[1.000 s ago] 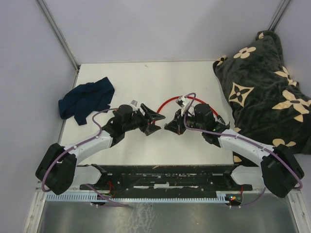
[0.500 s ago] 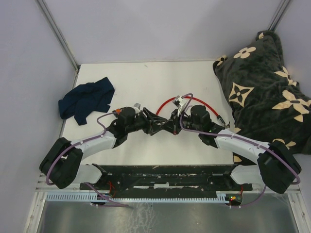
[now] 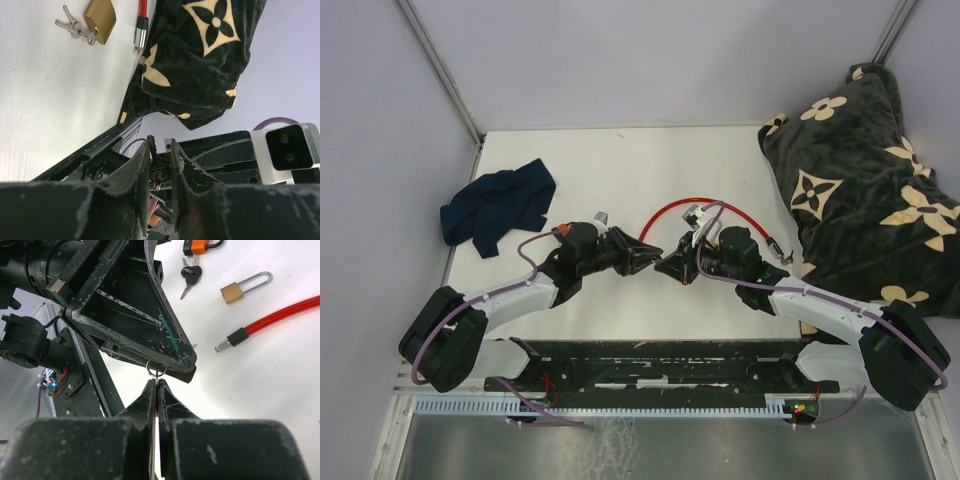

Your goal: Unlock with the key

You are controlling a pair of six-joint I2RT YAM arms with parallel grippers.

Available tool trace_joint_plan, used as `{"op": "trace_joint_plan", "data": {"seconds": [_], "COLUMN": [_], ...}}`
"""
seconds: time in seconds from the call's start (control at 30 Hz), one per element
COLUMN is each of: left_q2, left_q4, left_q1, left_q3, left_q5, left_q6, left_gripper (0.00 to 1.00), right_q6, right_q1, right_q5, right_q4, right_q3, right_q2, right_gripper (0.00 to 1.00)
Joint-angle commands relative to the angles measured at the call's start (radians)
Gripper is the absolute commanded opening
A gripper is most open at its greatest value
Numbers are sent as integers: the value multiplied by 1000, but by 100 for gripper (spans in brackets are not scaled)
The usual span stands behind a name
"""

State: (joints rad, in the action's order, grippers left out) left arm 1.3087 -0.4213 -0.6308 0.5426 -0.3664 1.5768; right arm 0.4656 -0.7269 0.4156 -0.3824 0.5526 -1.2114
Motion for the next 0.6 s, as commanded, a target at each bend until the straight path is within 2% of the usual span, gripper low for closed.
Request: {"op": "trace_joint_plan", "data": {"seconds": [0.0, 0.17, 0.3, 0.4, 0.57], "left_q2": [-42, -80, -112, -137, -172], "left_q4": [-55, -26, 5, 29, 33], "left_q1": [5, 5, 5, 6, 5], "left_q3": [6, 13, 46, 73, 86], "left_q5": [51, 91, 111, 121, 122], "left_q6": [-81, -204, -382, -515, -654], "left_gripper": [3, 3, 3, 3, 3], "right_q6": [-1, -12, -53, -110, -163], "right_q1": [-7, -7, -7, -6, -9], "right_q5": [-11, -16, -38, -62, -114], "right_q4": [-16, -12, 12, 49, 31], "right_q3": [-16, -33, -45, -43, -40], "right_q2": [32, 38, 73, 115, 170], "right_gripper": [4, 12, 33, 43, 50]}}
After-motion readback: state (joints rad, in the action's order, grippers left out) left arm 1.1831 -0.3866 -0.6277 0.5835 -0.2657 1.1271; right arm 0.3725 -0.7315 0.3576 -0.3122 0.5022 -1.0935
